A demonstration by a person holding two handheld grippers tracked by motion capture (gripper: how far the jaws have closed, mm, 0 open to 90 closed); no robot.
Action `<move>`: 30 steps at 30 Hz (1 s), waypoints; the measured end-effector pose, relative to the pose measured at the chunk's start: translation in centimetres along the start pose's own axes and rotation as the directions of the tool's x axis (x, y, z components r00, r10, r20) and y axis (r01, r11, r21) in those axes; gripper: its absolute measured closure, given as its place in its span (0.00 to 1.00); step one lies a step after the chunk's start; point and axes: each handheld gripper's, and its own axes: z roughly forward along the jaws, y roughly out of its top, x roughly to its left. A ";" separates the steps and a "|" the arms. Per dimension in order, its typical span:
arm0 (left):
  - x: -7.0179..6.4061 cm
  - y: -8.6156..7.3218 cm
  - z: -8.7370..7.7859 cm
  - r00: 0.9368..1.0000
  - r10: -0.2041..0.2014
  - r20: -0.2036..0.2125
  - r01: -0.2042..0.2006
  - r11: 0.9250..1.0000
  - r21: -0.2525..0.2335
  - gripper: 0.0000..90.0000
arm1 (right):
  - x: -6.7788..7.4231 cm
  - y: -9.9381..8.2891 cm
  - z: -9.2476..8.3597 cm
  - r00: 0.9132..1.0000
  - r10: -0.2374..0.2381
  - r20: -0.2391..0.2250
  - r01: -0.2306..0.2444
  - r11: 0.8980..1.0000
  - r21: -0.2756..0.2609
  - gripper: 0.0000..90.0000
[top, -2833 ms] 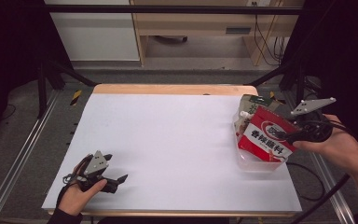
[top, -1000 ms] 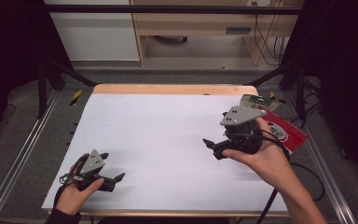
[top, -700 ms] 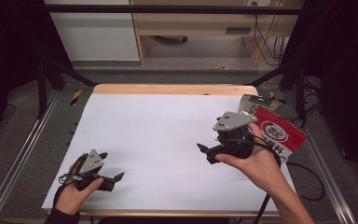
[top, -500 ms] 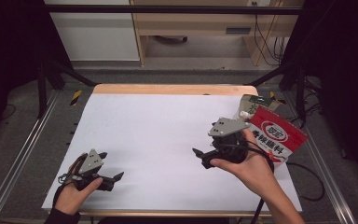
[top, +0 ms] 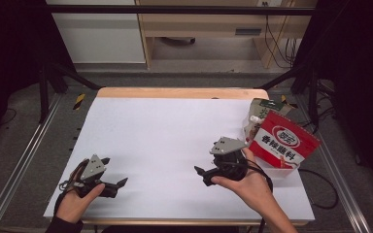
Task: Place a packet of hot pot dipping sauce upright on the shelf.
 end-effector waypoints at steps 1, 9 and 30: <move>0.0 0.0 0.0 1.000 -0.001 -0.001 0.001 1.000 0.001 0.05 | 0.1 -0.3 0.2 1.000 0.008 -0.002 -0.008 1.000 0.001 0.07; 0.1 -0.1 0.0 1.000 -0.005 -0.004 0.005 1.000 0.002 0.05 | 0.3 -2.6 2.4 0.998 0.055 -0.017 -0.055 0.998 0.027 0.08; 0.3 -0.3 0.1 1.000 -0.010 -0.013 0.010 1.000 0.016 0.05 | -1.0 -5.1 7.0 0.988 0.152 0.025 -0.152 0.988 0.020 0.07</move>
